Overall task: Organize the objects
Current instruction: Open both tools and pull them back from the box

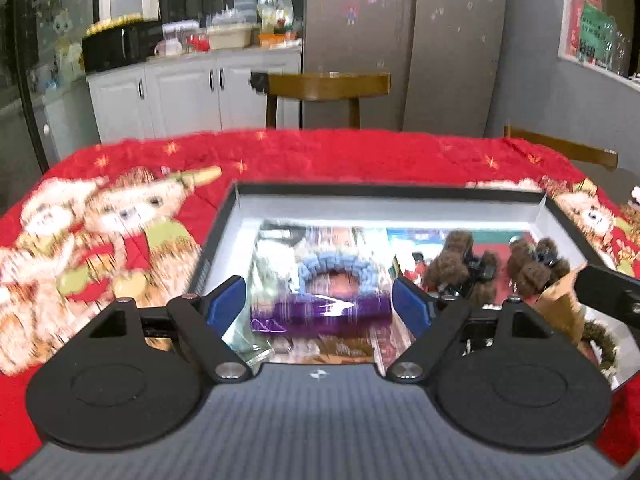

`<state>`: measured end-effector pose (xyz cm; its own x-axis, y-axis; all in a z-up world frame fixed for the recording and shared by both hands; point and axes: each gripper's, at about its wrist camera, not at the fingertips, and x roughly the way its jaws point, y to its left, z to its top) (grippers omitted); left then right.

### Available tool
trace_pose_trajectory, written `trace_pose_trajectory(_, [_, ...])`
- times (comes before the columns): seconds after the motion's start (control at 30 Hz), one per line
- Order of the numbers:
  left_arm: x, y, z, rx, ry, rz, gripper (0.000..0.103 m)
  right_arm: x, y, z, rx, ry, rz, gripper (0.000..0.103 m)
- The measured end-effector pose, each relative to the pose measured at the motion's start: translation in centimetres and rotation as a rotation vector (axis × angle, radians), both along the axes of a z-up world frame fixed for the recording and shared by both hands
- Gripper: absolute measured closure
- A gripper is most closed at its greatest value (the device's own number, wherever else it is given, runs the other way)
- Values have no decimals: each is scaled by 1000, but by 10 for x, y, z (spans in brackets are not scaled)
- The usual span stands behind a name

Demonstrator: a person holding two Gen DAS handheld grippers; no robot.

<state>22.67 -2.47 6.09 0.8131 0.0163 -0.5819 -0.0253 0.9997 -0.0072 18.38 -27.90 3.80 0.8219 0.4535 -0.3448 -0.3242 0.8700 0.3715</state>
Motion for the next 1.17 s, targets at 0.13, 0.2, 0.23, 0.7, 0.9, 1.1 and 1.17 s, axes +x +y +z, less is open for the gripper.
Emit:
trace_pose_trajectory(0.13, [-17,2,31,18,-36,-7,19,-25,-4,28,23,-62,-10,13])
trace_pose_trajectory(0.2, [-35,5,51,23,-79,20,19,-40,-7,43,24,-83,-32,5])
trace_pose_trajectory(0.23, [-47,7,61,31,-106,32,19,-49,-8,51,27,-93,-50,2])
trace_pose_trajectory(0.7, [-253,30,48,-21,-323,5,6,-157,26,7,-186,47,-142,0])
trace_pose_trajectory(0.9, [-264,28,11,-57,-236,-20,6,-182,37,-16,-254,32,-173,0])
trace_pose_trajectory(1.1, [-261,16,-11,-3,-210,-66,6,-192,47,-20,-339,-16,-227,0])
trace_pose_trajectory(1.17, [-259,13,-20,11,-192,-66,6,-192,46,-20,-336,-16,-230,0])
